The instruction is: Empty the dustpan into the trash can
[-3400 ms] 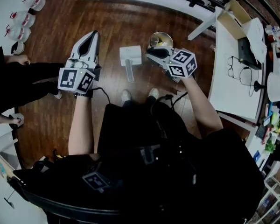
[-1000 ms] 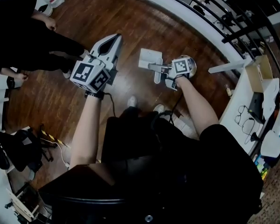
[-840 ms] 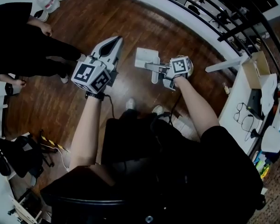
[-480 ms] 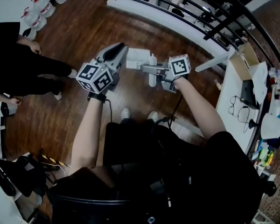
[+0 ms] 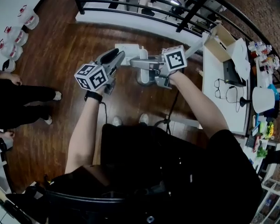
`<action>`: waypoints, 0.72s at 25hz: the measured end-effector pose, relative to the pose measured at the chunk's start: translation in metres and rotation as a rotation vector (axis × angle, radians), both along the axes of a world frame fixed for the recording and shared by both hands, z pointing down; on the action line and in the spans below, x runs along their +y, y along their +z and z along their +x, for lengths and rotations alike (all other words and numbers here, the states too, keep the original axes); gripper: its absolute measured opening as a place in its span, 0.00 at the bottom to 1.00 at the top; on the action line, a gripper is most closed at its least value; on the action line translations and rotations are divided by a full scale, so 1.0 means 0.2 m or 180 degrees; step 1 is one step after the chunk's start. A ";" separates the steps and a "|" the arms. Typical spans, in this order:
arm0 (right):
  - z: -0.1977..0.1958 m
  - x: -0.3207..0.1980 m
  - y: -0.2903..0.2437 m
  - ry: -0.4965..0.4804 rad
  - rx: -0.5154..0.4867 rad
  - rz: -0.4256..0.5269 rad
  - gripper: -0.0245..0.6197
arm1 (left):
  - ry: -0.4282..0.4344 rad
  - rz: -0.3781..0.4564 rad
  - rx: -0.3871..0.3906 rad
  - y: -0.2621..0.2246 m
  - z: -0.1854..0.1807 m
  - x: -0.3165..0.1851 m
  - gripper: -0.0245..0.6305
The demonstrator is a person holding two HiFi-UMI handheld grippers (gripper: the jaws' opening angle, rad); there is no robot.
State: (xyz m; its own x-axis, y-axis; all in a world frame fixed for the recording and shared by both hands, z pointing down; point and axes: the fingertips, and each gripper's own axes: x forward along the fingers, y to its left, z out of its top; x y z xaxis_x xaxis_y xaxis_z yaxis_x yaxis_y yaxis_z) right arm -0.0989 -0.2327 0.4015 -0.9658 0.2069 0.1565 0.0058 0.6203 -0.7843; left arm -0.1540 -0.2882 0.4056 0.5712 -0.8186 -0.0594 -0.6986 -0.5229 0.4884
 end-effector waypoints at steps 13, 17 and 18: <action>0.46 -0.05 -0.24 0.0349 0.0109 0.0255 0.10 | 0.0647 -0.0595 0.0824 0.18 0.54 -0.21 0.37; 0.59 -0.07 -0.30 0.0525 0.0085 0.0265 0.10 | 0.0841 -0.0840 0.1020 0.24 0.72 -0.24 0.46; 0.62 -0.07 -0.31 0.0561 0.0077 0.0265 0.10 | 0.0883 -0.0914 0.1082 0.26 0.77 -0.25 0.48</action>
State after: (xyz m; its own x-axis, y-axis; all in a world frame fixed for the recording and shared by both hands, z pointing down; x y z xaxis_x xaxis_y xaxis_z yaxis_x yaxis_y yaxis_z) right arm 0.0258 -0.2477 0.3401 -0.9816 0.0203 0.1897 -0.1269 0.6729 -0.7288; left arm -0.0002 -0.3375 0.4574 0.7564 -0.6498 -0.0746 -0.3299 -0.4775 0.8143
